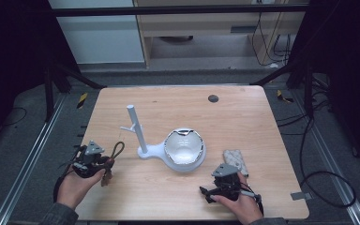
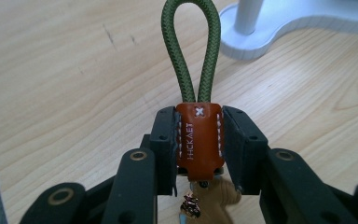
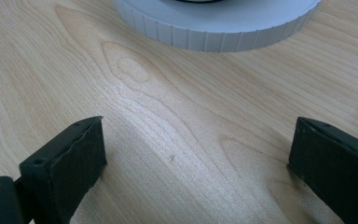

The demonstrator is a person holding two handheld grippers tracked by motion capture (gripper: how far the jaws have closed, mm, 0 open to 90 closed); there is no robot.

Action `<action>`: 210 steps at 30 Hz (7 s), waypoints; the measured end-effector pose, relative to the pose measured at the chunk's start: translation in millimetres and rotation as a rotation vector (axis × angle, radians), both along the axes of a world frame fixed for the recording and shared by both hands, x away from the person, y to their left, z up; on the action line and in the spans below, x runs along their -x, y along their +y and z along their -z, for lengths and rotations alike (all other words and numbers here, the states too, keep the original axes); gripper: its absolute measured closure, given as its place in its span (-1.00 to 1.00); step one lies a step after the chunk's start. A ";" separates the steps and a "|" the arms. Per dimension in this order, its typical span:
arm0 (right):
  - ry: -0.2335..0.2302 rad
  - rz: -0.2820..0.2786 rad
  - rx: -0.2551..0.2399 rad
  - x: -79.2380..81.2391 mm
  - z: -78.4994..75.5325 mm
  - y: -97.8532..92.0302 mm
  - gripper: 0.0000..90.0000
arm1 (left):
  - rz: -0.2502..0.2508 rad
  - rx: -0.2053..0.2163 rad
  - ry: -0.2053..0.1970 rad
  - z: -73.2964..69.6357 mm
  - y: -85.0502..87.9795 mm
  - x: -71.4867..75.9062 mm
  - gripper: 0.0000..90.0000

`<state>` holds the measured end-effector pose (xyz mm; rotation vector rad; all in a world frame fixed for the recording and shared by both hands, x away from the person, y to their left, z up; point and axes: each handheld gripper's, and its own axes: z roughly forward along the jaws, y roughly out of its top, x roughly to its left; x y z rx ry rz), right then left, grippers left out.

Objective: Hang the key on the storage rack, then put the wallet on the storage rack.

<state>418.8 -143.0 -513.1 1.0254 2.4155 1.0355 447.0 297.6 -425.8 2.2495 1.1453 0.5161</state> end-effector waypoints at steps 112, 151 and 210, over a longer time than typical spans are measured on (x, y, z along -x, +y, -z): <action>0.004 0.006 0.003 -1.0 0.2 0.6 -0.96 | 0.037 0.178 -0.245 -36.1 -64.0 -5.8 0.46; 0.004 0.038 -0.003 -1.4 -4.9 -2.3 -0.83 | 0.006 0.288 -0.312 -15.7 -60.0 -0.5 -0.08; 0.212 0.362 0.093 -18.8 -55.4 -62.0 -0.76 | -0.099 0.114 -0.067 82.6 -17.0 -26.1 -0.95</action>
